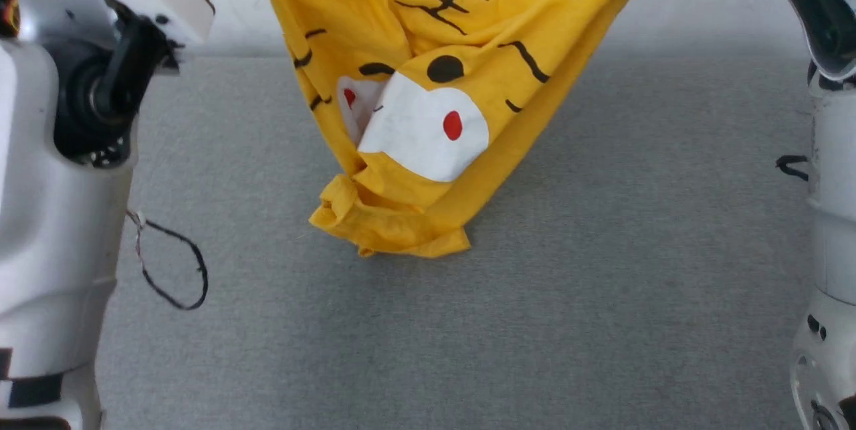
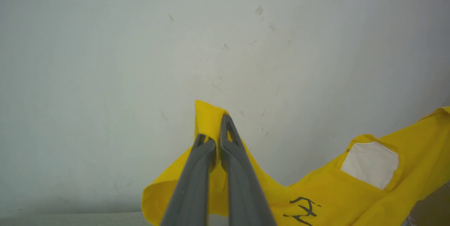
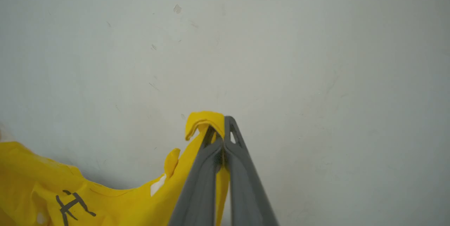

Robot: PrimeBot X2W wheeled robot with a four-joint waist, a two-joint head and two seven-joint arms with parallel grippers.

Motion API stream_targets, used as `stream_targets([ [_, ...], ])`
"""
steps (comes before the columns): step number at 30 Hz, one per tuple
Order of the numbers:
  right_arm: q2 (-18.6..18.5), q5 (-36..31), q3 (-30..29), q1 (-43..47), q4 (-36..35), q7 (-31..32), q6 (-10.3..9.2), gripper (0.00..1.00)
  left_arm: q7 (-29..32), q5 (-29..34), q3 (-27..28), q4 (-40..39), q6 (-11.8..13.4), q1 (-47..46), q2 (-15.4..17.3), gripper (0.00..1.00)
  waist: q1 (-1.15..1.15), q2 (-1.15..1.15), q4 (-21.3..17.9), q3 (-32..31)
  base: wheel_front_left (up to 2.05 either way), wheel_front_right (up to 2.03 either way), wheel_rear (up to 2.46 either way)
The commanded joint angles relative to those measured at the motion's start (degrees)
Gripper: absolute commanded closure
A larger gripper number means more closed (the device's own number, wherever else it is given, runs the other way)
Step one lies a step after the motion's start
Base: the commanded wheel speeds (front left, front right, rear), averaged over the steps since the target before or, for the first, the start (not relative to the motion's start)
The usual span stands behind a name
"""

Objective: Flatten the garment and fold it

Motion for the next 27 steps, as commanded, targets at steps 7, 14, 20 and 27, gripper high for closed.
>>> stream_targets([
  [7, 0.2, -0.8, 1.7, -5.4, 3.5, 0.1, -0.03, 1.0, -0.5, 2.3, 0.1, 6.1, -1.0, -7.2, 2.1, 1.0, 0.01, 0.0, -4.0, -1.0, 0.0, 0.0, 0.0],
  [14, 1.6, -3.5, 2.1, -12.1, 8.9, 0.2, -0.03, 1.0, -1.5, 3.8, -0.9, 11.2, -3.5, -15.1, 2.7, 1.0, 0.01, 0.0, -5.9, 4.4, 0.0, 0.0, 0.0],
  [20, 2.8, -8.5, 1.0, -21.0, 12.7, -1.7, -0.03, 1.0, -4.3, 5.8, -0.6, 13.6, -5.8, -25.3, 3.8, 1.0, 0.01, 0.0, -6.9, 13.9, 0.0, 0.0, 0.0],
  [27, 2.5, -17.0, -0.7, -32.5, 16.4, -7.6, -0.03, 1.0, -12.2, 7.1, -0.2, 17.5, -10.0, -37.1, 2.8, 1.0, 0.01, 0.0, -5.6, 23.1, 0.0, 0.0, 0.0],
])
